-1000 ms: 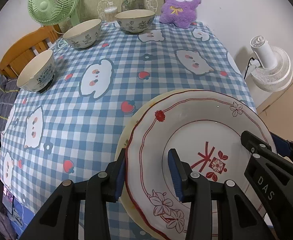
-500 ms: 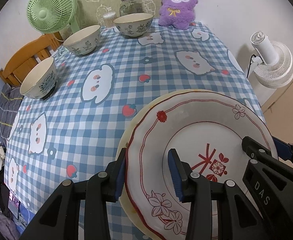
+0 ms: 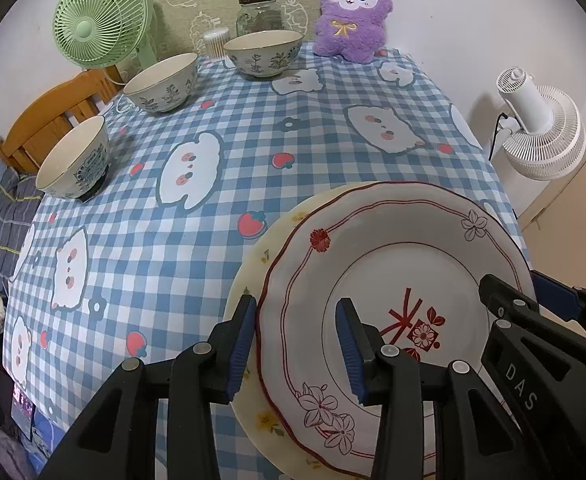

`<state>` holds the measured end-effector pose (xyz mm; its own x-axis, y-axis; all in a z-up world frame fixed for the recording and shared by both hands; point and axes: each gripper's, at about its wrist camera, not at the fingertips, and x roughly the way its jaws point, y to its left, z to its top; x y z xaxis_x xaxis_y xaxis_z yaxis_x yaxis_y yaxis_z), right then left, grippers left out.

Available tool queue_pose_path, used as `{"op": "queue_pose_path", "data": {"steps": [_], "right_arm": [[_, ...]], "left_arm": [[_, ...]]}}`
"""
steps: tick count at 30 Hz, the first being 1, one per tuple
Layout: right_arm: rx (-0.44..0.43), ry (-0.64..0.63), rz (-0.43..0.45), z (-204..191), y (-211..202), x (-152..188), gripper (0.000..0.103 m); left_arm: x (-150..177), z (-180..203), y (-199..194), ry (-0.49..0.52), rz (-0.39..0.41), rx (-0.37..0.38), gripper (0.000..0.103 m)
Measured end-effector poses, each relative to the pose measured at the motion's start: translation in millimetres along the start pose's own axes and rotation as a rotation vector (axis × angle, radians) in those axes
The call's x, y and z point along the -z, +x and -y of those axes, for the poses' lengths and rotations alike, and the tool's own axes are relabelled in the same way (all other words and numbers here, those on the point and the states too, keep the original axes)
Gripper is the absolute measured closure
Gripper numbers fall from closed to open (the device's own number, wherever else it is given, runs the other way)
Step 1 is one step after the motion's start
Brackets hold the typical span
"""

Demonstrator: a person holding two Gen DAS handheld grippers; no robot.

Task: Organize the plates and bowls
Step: 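Carry the red-pattern plate to the yellow-flower plate stack and lower it on top, then open both tools and raise them off the plate stack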

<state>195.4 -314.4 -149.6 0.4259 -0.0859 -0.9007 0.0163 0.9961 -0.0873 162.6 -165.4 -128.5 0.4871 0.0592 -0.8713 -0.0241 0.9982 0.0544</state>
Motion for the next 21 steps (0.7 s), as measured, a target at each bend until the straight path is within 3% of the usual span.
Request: {"op": "queue_pose_path", "data": {"steps": [5,12,17,21], "right_arm": [[-0.026,-0.001,-0.006,2,0,-1,0.047],[-0.023,0.011,-0.003,4,-4,1,0.041],[-0.043,0.037,0.027,12,-15,-2,0.034],[-0.059,0.049,0.064,15,-28,-7,0.03]], "left_arm": [[0,0,0,-0.007,-0.003,0.019,0.055],[0,-4,-1,-0.016,-0.014,0.052,0.05],[-2,-10,-12,-0.034,-0.004,0.054,0.036],[-5,-15,-25,-0.044,0.014,0.063,0.031]]}}
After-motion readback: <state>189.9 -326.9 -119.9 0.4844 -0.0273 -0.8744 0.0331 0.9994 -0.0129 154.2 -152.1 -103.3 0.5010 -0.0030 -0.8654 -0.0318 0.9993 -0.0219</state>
